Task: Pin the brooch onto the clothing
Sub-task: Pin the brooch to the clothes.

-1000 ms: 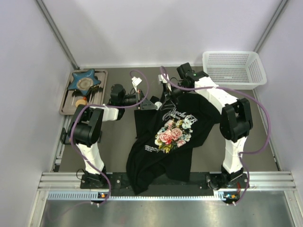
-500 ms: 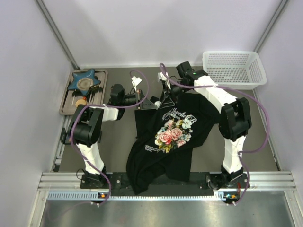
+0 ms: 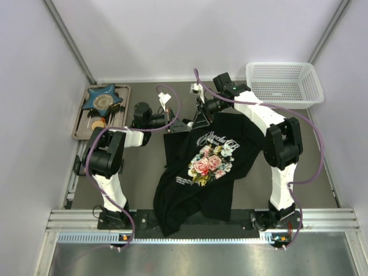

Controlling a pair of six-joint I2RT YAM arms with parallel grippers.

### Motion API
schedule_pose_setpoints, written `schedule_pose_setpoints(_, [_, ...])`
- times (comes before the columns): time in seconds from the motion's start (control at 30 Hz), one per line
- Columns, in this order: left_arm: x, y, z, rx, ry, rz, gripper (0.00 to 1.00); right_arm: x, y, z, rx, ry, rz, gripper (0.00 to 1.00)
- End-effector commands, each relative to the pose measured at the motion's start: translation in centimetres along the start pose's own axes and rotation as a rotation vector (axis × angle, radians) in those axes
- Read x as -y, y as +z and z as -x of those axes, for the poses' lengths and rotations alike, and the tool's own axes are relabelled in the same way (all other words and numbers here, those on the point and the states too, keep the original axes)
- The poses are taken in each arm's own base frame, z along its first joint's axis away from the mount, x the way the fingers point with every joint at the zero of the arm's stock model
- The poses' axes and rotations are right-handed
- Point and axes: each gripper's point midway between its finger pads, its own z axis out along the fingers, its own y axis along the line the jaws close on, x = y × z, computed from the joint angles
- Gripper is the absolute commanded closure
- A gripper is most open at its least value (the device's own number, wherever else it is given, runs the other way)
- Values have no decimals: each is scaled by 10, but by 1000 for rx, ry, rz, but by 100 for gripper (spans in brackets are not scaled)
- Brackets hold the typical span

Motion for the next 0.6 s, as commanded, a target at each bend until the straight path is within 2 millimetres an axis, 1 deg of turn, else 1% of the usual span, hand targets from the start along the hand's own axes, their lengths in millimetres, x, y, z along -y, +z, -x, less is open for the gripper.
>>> schedule_pose_setpoints(0.0, [19,1,4,3,72,-39,100,20,3,19,33,-3,-70,100])
schedule_pose_setpoints(0.17, [22,-1,4,10,93,-35,100,27,4,16,21,29,-100,100])
schedule_pose_setpoints(0.37, [24,-2,5,13,107,-31,100,42,2,7,-15,73,-188,100])
schedule_pose_setpoints(0.57, [27,-1,7,19,112,-33,100,50,1,0,-44,84,-245,100])
